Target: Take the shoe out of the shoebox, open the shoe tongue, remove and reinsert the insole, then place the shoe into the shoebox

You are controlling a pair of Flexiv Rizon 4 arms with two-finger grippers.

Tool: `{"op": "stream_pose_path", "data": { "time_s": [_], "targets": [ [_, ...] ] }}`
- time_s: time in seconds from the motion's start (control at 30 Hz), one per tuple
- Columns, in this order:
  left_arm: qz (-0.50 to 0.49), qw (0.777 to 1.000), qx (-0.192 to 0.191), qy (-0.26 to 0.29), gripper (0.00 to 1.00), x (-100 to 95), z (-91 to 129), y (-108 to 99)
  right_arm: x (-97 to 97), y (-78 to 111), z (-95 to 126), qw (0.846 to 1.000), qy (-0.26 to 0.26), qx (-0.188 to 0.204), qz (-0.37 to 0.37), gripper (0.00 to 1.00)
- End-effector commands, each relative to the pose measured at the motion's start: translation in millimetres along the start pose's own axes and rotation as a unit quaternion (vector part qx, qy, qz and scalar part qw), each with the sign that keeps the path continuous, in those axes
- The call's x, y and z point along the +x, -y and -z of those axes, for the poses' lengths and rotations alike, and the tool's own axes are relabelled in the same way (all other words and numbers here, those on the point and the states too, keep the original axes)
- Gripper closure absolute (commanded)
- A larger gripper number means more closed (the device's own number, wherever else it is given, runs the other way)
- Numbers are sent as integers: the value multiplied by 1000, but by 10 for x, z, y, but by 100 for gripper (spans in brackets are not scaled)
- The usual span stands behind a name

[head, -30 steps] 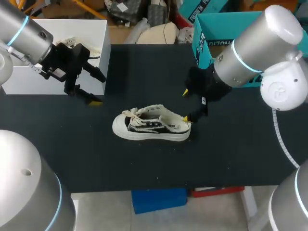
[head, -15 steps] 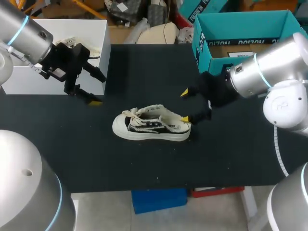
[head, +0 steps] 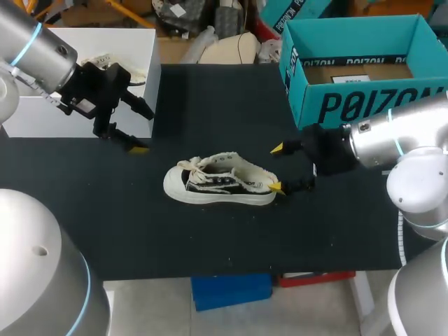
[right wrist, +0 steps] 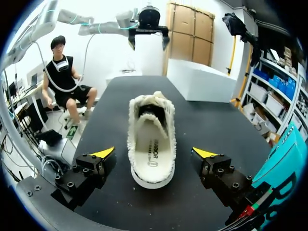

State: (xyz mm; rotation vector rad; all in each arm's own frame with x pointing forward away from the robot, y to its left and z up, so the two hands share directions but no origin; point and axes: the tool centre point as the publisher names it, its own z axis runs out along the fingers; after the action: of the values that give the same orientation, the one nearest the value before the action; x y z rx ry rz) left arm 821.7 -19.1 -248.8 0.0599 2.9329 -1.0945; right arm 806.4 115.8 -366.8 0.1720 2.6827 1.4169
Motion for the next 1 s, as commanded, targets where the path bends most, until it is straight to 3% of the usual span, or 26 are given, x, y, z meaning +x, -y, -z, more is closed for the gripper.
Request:
{"op": "stream_pose_path", "data": {
  "time_s": [0.03, 0.4, 1.0],
  "targets": [
    [-1, 1000, 0, 2, 0, 4, -9, -8, -26, 114, -86, 998, 3, -55, -5, 0],
    [-1, 1000, 0, 2, 0, 4, -9, -8, -119, 272, -272, 997, -6, -80, -12, 0],
    [-1, 1000, 0, 2, 0, 4, -9, -8, -8, 342, -576, 993, -22, -113, 9, 0]
  ]
}}
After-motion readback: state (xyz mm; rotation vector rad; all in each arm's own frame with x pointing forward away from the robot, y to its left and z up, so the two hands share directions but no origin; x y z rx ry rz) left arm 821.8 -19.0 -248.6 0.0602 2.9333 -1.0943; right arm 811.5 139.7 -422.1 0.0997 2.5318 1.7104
